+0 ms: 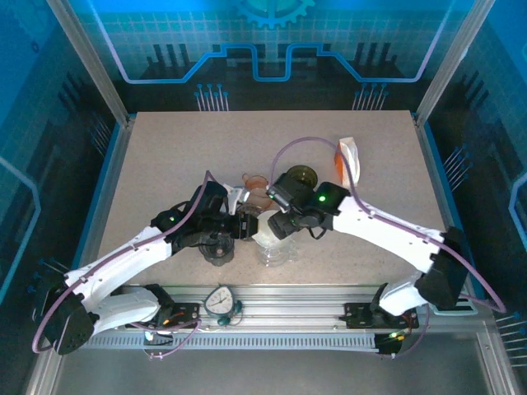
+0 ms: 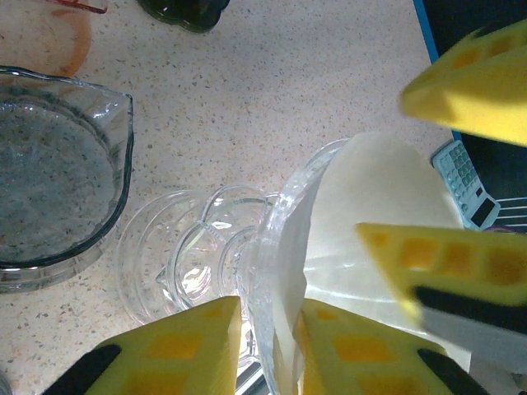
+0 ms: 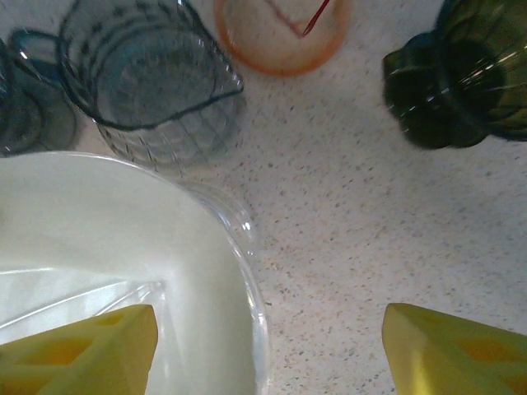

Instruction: Place the coffee filter in the dripper

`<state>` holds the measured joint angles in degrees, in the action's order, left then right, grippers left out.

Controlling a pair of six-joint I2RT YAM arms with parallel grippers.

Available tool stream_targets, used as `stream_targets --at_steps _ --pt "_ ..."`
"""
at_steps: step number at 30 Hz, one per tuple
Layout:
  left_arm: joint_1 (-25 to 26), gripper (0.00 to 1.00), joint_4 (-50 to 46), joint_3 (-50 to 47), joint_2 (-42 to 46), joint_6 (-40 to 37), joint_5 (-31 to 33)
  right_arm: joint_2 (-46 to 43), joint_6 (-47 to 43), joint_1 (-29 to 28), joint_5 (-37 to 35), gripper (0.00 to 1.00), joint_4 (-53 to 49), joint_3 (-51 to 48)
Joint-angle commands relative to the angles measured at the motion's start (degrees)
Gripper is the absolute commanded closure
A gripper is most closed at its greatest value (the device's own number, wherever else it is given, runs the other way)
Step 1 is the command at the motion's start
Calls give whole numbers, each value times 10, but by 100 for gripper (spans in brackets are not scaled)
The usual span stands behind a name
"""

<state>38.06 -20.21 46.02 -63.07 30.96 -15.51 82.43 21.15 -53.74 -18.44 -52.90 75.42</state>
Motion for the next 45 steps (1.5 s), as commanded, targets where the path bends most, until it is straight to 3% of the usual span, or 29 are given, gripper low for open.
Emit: stream_targets --at_steps 1,16,23,27,30,35,39,45 --pt "6 74 11 6 -6 -4 -5 -40 17 -4 -35 26 1 3" --pt "6 44 9 6 18 9 11 -154 55 7 -50 26 26 -51" --pt "5 29 5 19 67 27 35 -194 58 7 -71 26 34 -61" --pt "-17 27 -14 24 96 42 64 -223 67 11 -83 26 38 -80" --pt "-75 27 -34 24 91 65 54 -246 75 13 -85 26 40 -103" --pt "-155 40 -77 58 -7 44 25 -283 83 19 -80 26 38 -139" --pt "-156 41 -97 95 -94 13 22 -309 86 24 -73 26 32 -159" --pt "-152 45 -139 127 -167 -45 83 -343 91 32 -54 26 27 -193"
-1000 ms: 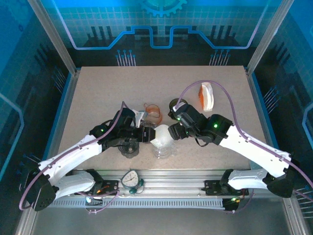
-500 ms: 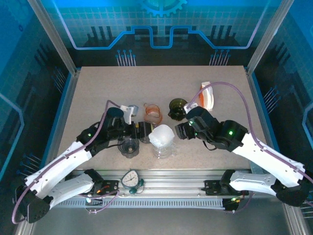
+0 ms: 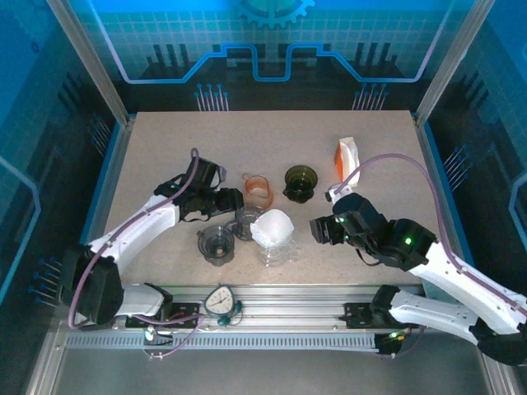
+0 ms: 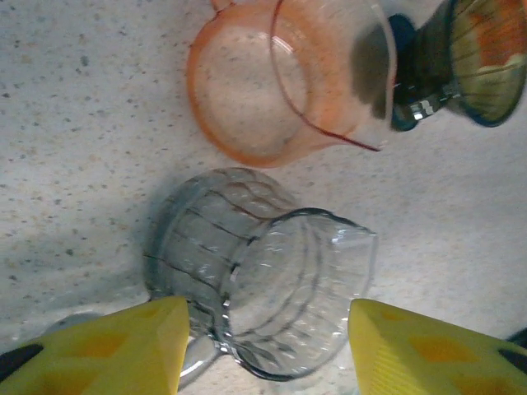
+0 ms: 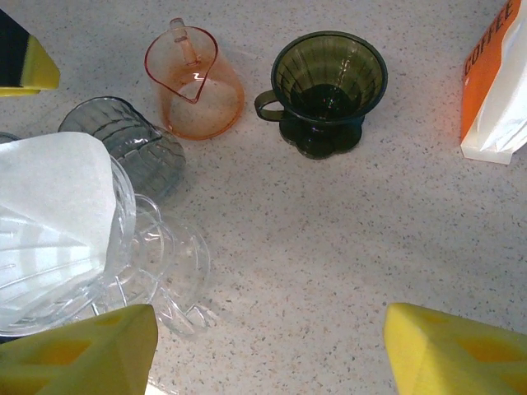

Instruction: Place the coffee filter in the dripper

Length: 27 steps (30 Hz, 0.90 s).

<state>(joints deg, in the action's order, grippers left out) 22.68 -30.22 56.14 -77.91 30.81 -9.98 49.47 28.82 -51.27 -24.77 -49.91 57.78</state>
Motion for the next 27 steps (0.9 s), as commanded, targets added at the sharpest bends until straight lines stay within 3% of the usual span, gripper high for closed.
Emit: stream_targets --at_steps 1,7,14,27 --pt "7 45 -37 27 -28 -49 34 -16 14 9 13 26 -2 -22" --pt "39 55 -29 41 -81 -67 72 -28 17 16 27 26 6 -44" --pt "42 63 -57 56 -111 -69 121 -41 21 19 31 26 -4 -51" --pt "46 92 -71 63 -125 -69 127 -54 72 20 55 26 -1 -138"
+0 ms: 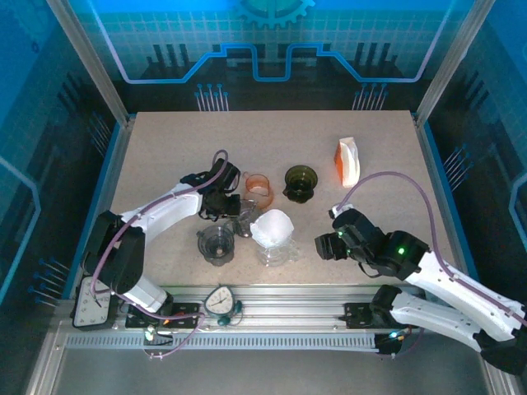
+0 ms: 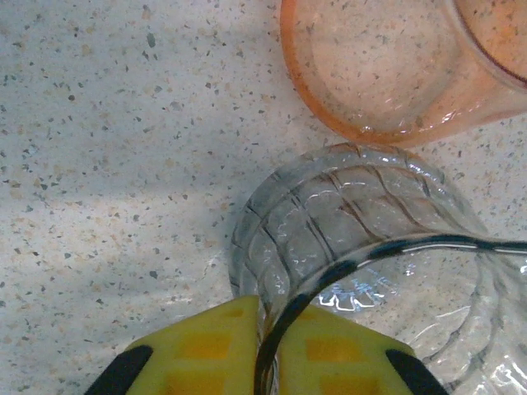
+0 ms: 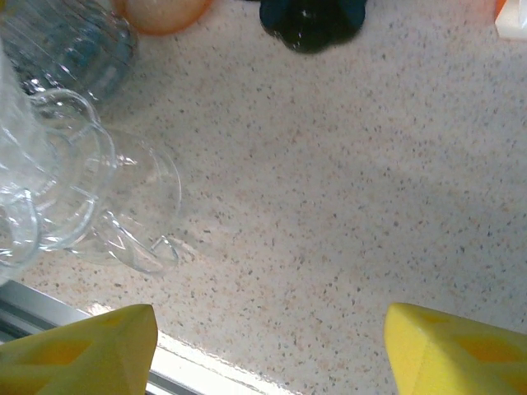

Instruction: Place the coffee filter in the dripper

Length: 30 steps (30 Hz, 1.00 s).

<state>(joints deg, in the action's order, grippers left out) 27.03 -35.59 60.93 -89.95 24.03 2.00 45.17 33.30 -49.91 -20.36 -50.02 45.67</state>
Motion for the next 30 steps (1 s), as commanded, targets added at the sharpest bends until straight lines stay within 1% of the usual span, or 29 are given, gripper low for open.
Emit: stream_targets --at_steps 1,3,6,11,16,22,30 --pt "3 95 -19 18 -4 0 7 -13 31 7 18 26 4 -27" --pt "3 100 -19 20 -1 2 7 -15 39 7 31 26 14 -46" --pt "1 100 -18 25 6 11 3 -19 49 7 56 26 45 -81" --pt "-9 100 -14 31 30 23 -10 -26 58 7 136 26 143 -152" --pt "-28 100 -16 32 58 31 -14 -21 66 6 191 27 238 -209" --pt "-51 100 -20 36 82 39 -41 -5 74 5 212 28 319 -254" --pt "-74 100 -19 41 112 52 -62 40 83 0 235 33 404 -287"
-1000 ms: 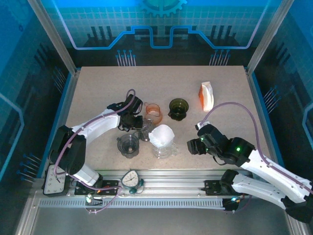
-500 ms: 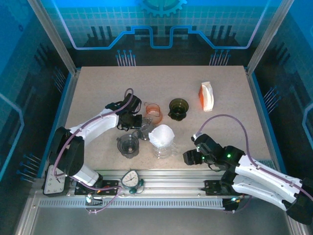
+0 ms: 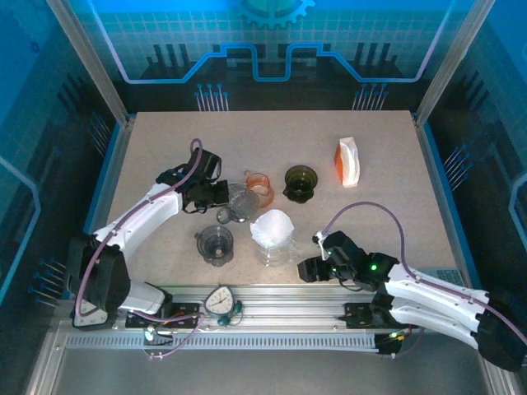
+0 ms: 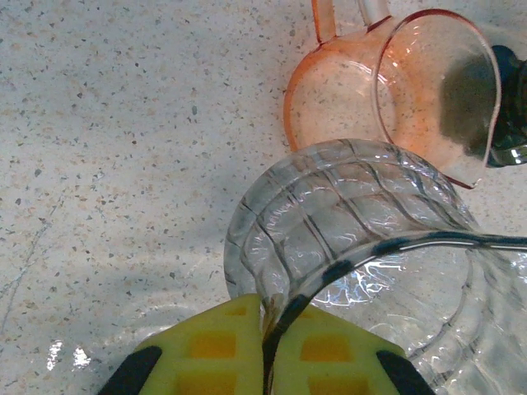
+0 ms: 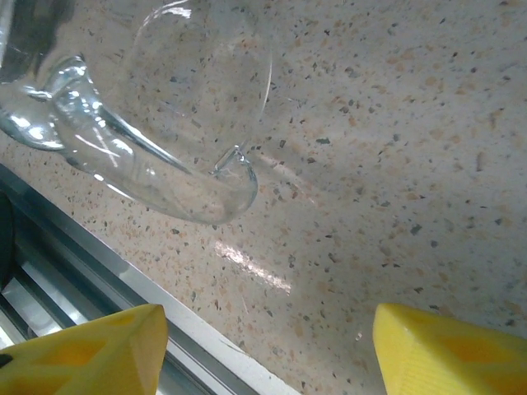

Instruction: Place the coffee filter in the dripper

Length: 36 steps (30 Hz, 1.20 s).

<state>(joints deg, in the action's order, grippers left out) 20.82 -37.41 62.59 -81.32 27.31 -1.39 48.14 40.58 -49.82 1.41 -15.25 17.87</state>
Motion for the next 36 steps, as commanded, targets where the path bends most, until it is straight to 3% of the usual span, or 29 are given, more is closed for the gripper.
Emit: stream_targets --at_steps 1,13,36 --pt "-18 100 -1 24 32 22 -35 18 11 -3 20 35 70 -13" --pt "-75 100 -42 17 120 22 -70 129 10 -14 32 48 227 -22" --pt "-110 100 -93 -27 214 24 -43 332 3 -17 17 53 406 62"
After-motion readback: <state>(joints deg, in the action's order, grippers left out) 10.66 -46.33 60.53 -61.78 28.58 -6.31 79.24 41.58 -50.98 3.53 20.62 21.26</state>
